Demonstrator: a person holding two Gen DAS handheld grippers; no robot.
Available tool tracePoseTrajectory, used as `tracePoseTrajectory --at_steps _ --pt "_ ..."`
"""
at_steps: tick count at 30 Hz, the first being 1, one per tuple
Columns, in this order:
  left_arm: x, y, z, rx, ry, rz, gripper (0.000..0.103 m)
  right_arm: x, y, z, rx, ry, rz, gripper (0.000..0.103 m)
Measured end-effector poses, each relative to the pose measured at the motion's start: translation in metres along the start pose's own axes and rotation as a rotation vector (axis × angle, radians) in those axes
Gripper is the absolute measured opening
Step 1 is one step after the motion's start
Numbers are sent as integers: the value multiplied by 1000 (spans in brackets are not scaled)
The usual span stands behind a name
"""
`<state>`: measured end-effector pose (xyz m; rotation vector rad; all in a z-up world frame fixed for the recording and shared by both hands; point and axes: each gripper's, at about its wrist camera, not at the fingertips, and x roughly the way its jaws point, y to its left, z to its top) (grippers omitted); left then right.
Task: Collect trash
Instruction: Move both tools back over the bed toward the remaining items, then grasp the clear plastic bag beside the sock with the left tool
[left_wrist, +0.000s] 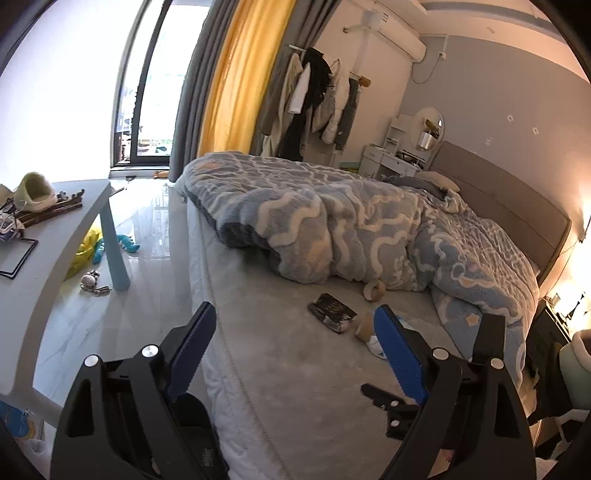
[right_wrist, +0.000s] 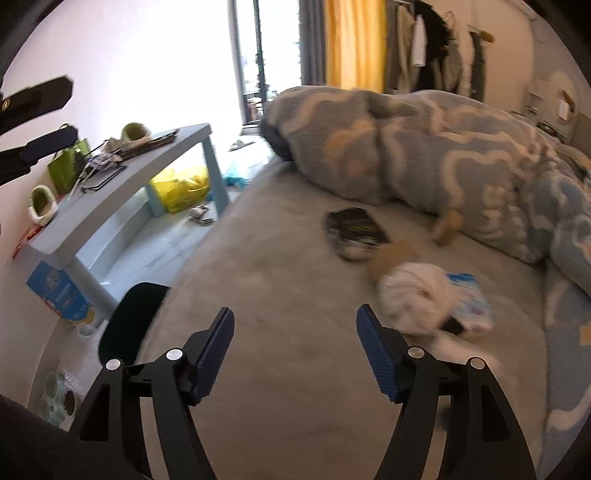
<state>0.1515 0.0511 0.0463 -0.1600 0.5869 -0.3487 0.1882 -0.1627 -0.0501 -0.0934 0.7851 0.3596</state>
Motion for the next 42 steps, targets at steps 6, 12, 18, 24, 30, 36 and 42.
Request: tracePoseTrajectory --at_steps 6,12,18,24,30,36,42 --pt "17 -27 -4 17 20 -27 89 -11 -36 -12 48 -1 -41 72" --pt "33 -50 -9 38 38 -45 89 -24 -62 -25 68 -7 -78 74" --pt "46 -71 -15 64 60 -63 89 -30 -86 -39 93 3 -106 75" --pt "61 -89 -20 80 79 -82 89 -26 -107 -52 144 31 -95 75" --pt "72 -105 -26 96 100 -94 89 -15 -118 -64 170 52 -52 75" --pt "83 -120 -34 115 123 -104 89 -7 -117 -70 141 71 -31 51" --pt "95 -135 -44 145 147 -103 89 -22 -131 -72 172 36 -27 48"
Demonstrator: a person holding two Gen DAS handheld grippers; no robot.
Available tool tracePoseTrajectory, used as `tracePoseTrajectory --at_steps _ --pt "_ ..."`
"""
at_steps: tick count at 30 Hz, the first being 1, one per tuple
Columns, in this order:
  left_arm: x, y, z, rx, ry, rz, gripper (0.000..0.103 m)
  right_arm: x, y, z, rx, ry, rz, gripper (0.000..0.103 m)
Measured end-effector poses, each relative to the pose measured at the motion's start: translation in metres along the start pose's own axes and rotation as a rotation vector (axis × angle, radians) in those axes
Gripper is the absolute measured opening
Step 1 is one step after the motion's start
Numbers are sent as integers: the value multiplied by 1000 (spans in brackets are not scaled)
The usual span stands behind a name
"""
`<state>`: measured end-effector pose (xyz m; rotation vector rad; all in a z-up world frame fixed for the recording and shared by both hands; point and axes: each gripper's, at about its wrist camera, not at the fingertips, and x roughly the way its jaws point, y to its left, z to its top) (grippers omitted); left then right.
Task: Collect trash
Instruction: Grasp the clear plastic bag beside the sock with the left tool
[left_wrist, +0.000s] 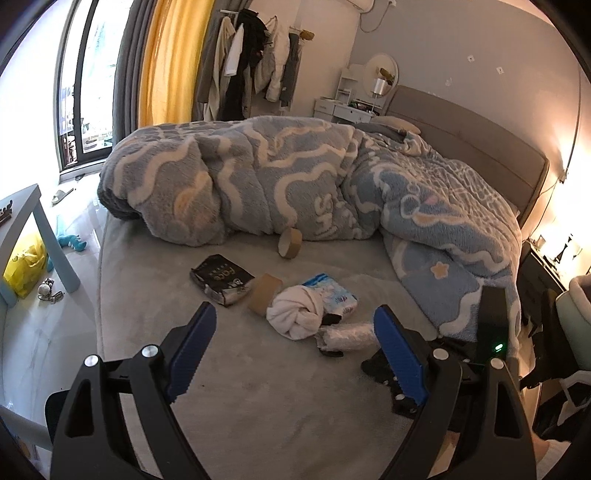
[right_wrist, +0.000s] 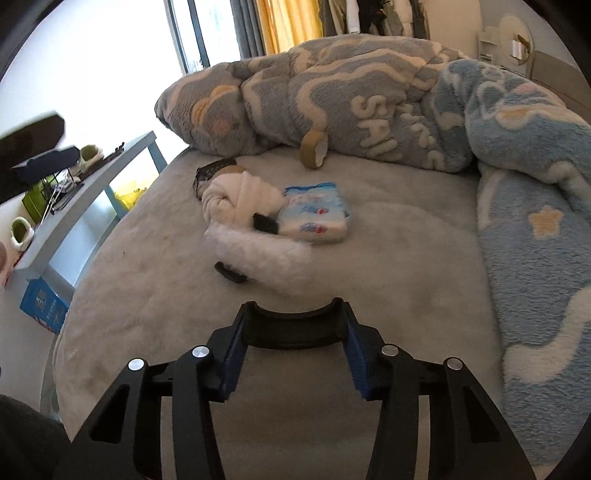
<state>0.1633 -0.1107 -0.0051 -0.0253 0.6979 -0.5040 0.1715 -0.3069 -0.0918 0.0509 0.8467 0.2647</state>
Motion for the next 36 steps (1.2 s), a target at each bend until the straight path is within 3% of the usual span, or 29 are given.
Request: tracePoseTrajectory --at_steps 15,28,36 --pt "48 -44 -17 73 68 10 89 -48 -40 3 77 -109 32 48" --pt "87 -76 -37 160 121 84 88 -78 -75 -6 165 -199 95 48" --pt "105 -78 -43 146 142 168 86 -84 -82 -11 164 -206 102 48"
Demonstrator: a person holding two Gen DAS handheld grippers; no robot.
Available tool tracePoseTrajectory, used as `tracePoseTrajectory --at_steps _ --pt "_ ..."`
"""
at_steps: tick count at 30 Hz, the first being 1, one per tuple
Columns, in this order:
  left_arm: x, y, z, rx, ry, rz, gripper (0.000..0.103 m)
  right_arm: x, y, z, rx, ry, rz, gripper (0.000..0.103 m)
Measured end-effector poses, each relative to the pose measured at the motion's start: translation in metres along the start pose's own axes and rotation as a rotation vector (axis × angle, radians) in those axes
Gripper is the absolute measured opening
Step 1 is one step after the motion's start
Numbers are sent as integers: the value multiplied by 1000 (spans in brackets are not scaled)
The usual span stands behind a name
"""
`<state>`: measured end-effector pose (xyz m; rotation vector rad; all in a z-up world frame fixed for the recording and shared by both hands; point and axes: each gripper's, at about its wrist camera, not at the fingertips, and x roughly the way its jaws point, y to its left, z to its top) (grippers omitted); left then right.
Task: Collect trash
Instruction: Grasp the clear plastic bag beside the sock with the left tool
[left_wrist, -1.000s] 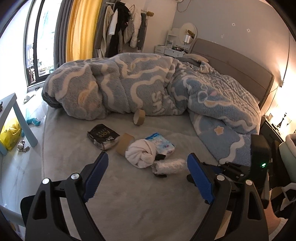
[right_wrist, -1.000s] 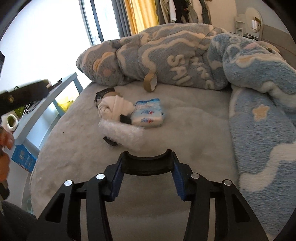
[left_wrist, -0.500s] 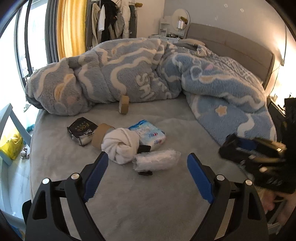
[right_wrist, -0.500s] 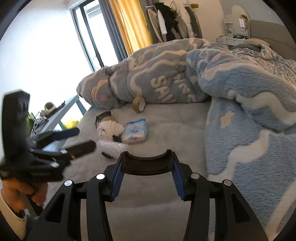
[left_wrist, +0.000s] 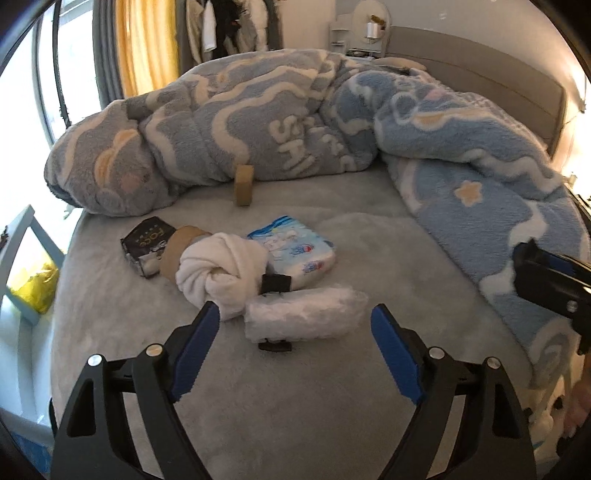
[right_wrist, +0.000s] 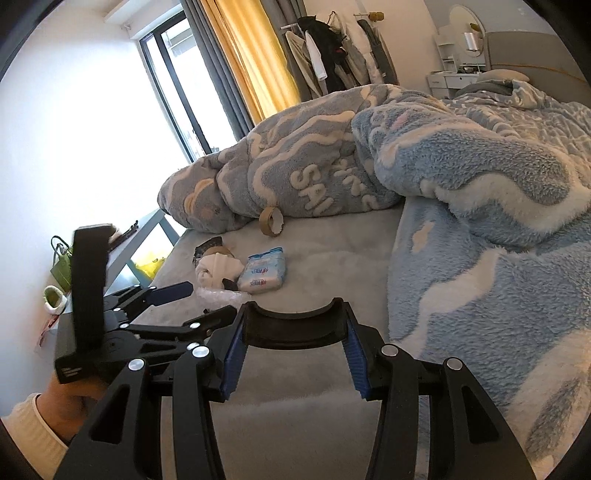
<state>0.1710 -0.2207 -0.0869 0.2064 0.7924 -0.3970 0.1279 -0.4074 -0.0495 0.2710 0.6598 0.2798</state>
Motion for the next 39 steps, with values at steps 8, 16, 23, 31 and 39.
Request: tracePoseTrajectory --at_steps 8,16,23,31,39 --pt "12 -4 -1 -19 24 10 85 -3 -3 -4 -2 3 -4 48" --pt "16 -7 -2 -19 28 16 69 -5 -6 -5 -2 5 -9 48" --pt "4 -3 2 -26 -11 -15 68 -3 0 -2 -16 8 -9 48" --pt "-15 15 6 -72 -38 -79 68 3 15 5 -15 0 1 48" --pt "-29 51 3 -129 -36 -104 68 22 46 12 -40 9 21 48"
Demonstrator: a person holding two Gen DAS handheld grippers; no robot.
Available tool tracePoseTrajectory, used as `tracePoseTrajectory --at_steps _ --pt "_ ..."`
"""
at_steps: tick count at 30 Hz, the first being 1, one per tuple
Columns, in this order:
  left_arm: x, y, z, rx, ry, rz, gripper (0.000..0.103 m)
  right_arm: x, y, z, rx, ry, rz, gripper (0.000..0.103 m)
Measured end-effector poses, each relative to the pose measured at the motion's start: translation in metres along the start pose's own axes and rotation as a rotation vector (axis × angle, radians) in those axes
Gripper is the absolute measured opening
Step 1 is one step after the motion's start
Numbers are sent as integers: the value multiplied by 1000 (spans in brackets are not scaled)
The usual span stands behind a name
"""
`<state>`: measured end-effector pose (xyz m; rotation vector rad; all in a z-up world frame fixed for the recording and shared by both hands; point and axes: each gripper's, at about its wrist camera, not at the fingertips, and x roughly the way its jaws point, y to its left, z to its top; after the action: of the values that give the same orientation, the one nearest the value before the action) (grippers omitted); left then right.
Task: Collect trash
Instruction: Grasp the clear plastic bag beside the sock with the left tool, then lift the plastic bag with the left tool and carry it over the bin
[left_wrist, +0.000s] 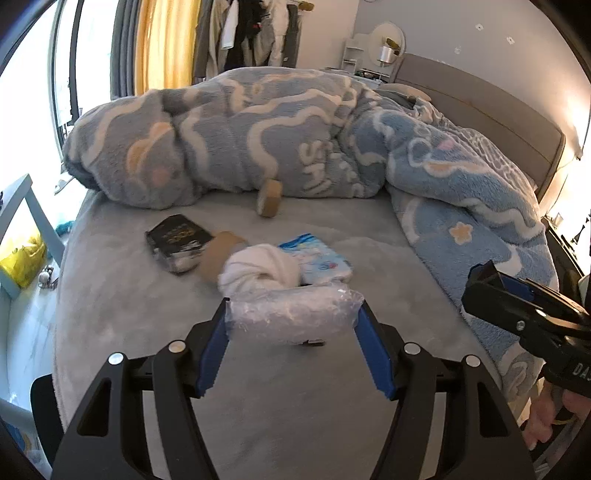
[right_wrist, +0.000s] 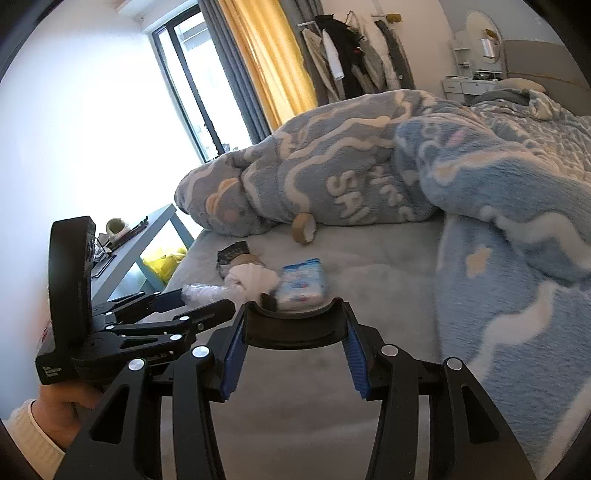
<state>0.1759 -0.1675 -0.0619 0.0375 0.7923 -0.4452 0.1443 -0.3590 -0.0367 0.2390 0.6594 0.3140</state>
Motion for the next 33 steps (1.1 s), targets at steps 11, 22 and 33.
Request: tracePoseTrajectory --at_steps 11,22,33 --pt "-28 46 -6 7 -1 38 68 29 53 13 -51 17 35 48" --pt "-50 91 -19 -3 13 80 68 54 101 21 -93 36 71 48" --pt "-62 134 -36 -79 51 67 68 81 150 25 -136 64 112 48"
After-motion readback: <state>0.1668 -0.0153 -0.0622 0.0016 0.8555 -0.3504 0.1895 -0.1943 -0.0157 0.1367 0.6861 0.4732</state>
